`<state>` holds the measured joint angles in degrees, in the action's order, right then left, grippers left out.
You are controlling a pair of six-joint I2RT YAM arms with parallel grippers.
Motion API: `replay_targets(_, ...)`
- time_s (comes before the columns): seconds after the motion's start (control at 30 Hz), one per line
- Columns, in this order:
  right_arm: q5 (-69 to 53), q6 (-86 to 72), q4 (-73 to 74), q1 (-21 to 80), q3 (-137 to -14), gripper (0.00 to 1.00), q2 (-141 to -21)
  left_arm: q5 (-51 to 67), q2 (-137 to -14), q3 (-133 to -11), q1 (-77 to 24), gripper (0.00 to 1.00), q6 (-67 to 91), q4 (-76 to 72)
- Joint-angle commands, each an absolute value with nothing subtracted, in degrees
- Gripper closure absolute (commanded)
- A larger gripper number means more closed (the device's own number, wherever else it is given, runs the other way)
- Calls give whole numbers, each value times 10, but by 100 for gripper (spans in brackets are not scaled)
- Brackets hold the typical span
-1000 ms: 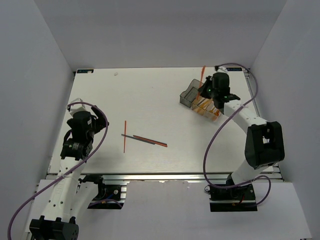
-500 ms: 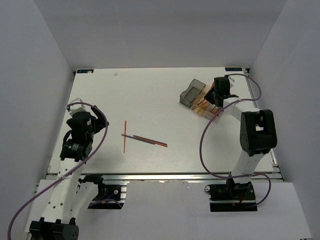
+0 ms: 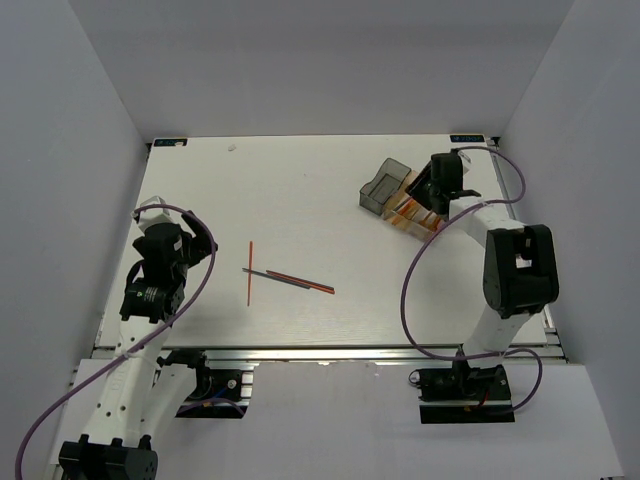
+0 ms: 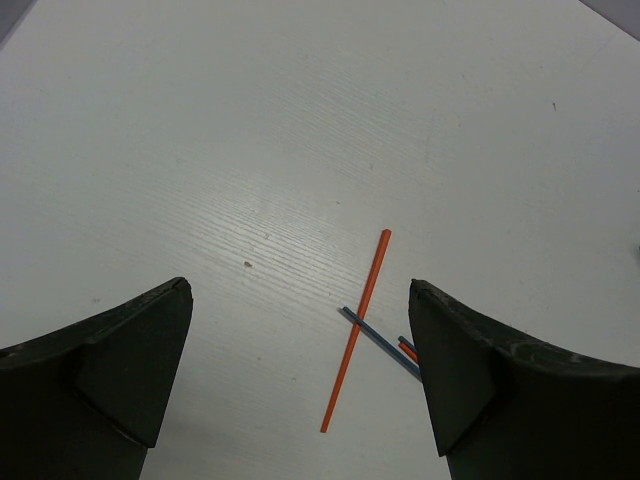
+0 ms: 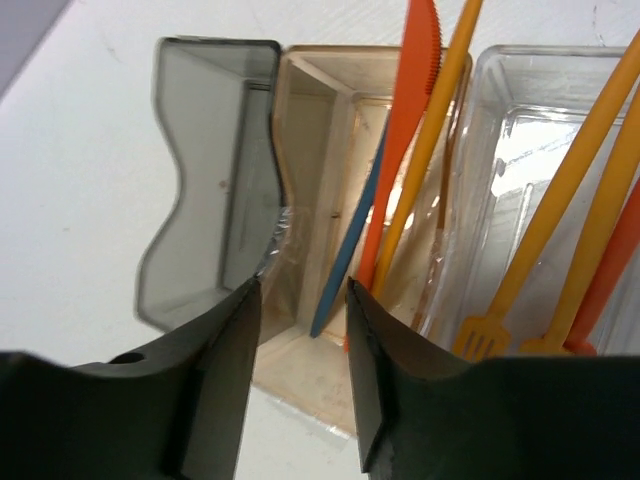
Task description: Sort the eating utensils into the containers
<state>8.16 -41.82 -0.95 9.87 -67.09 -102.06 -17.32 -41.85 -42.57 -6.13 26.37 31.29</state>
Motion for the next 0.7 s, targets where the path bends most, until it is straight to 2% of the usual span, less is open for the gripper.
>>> replay_targets(0.0,72,-407,-28,102,-672,52,-945,-167,-421,-426,-63,2,259,307)
replay_targets(0.13,67,-357,-10,117,-662,46,-869,-98,-460,-431,-63,2,248,277)
replay_targets(0.17,66,-346,-5,123,-654,45,-827,-87,-504,-444,-63,2,252,270)
replay_targets(0.23,37,-322,-10,135,-608,39,-780,-65,-571,-468,-64,2,251,281)
replay_targets(0.3,-25,-304,-21,139,-571,30,-717,-46,-688,-520,-73,2,243,301)
replay_targets(0.37,-80,-273,41,153,-550,28,-688,-60,-788,-553,-94,2,234,320)
replay_targets(0.4,-90,-261,57,171,-529,25,-679,-77,-817,-591,-126,2,232,338)
replay_targets(0.5,-94,-247,62,194,-471,24,-629,-107,-912,-634,-165,2,236,351)
replay_targets(0.53,-98,-247,58,201,-435,24,-617,-113,-931,-657,-170,6,239,363)
replay_targets(0.63,-109,-246,62,204,-399,24,-575,-153,-978,-672,-181,11,247,376)
replay_targets(0.67,-113,-243,62,205,-379,24,-557,-154,-985,-671,-183,17,248,375)
